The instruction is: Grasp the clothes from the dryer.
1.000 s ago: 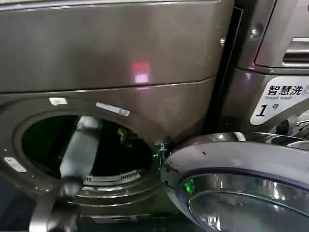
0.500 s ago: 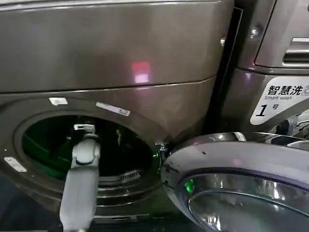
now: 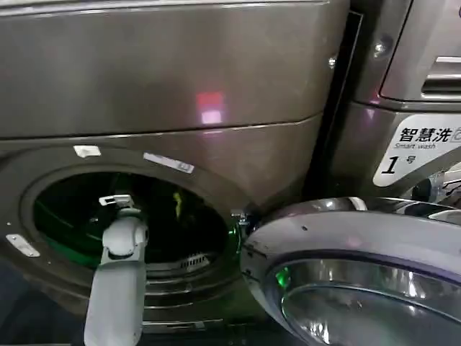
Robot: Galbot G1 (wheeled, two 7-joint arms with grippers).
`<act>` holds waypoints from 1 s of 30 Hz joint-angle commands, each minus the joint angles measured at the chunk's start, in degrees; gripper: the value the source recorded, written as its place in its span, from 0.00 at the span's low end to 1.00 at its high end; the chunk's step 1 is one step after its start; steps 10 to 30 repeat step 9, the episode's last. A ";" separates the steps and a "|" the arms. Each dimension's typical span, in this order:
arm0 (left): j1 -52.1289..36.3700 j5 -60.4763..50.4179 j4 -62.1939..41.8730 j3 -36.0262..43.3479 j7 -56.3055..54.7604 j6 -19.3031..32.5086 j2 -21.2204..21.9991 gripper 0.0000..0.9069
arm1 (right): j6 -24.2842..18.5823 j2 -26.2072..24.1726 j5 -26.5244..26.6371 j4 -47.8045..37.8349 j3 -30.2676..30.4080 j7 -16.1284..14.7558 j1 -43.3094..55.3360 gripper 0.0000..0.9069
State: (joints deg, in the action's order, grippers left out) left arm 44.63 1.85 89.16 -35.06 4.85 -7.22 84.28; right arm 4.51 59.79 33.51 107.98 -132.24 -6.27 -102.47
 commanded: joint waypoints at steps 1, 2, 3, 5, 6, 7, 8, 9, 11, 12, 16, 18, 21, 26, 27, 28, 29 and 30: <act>0.77 0.62 1.15 -0.09 -0.52 -0.60 0.22 0.00 | 0.40 -0.22 -0.10 0.07 -0.18 -0.15 -0.02 1.00; 0.75 0.56 1.16 -0.08 -0.47 -0.67 0.20 0.00 | 0.43 -0.24 -0.16 0.03 -0.22 -0.18 0.01 1.00; 0.66 0.55 1.12 -0.09 -0.36 -0.65 0.14 0.00 | 0.46 -0.22 -0.21 0.02 -0.22 -0.24 0.03 1.00; 0.48 0.51 1.04 -0.09 -0.27 -0.70 0.11 0.00 | 0.54 -0.20 -0.40 0.02 -0.21 -0.34 0.08 1.00; 0.37 0.50 1.05 -0.09 -0.21 -0.75 0.09 0.00 | 0.55 -0.21 -0.43 0.06 -0.21 -0.34 0.11 1.00; 0.23 0.48 1.03 -0.07 -0.13 -0.80 0.14 0.00 | 0.60 -0.29 -0.43 0.14 -0.26 -0.35 0.15 1.00; 0.13 0.47 1.01 -0.07 -0.08 -0.81 0.16 0.00 | 0.63 -0.31 -0.44 0.14 -0.30 -0.36 0.16 1.00; -0.11 0.49 0.85 -0.24 0.02 -0.87 0.23 0.00 | 0.66 -0.30 -0.50 0.11 -0.40 -0.35 0.13 1.00; -0.11 0.49 0.85 -0.24 0.02 -0.87 0.23 0.00 | 0.66 -0.30 -0.50 0.11 -0.40 -0.35 0.13 1.00; -0.11 0.49 0.85 -0.24 0.02 -0.87 0.23 0.00 | 0.66 -0.30 -0.50 0.11 -0.40 -0.35 0.13 1.00; -0.11 0.49 0.85 -0.24 0.02 -0.87 0.23 0.00 | 0.66 -0.30 -0.50 0.11 -0.40 -0.35 0.13 1.00; -0.11 0.49 0.85 -0.24 0.02 -0.87 0.23 0.00 | 0.66 -0.30 -0.50 0.11 -0.40 -0.35 0.13 1.00; -0.11 0.49 0.85 -0.24 0.02 -0.87 0.23 0.00 | 0.66 -0.30 -0.50 0.11 -0.40 -0.35 0.13 1.00; -0.11 0.49 0.85 -0.24 0.02 -0.87 0.23 0.00 | 0.66 -0.30 -0.50 0.11 -0.40 -0.35 0.13 1.00; -0.11 0.49 0.85 -0.24 0.02 -0.87 0.23 0.00 | 0.66 -0.30 -0.50 0.11 -0.40 -0.35 0.13 1.00; -0.11 0.49 0.85 -0.24 0.02 -0.87 0.23 0.00 | 0.66 -0.30 -0.50 0.11 -0.40 -0.35 0.13 1.00; -0.11 0.49 0.85 -0.24 0.02 -0.87 0.23 0.00 | 0.66 -0.30 -0.50 0.11 -0.40 -0.35 0.13 1.00; -0.11 0.49 0.85 -0.24 0.02 -0.87 0.23 0.00 | 0.66 -0.30 -0.50 0.11 -0.40 -0.35 0.13 1.00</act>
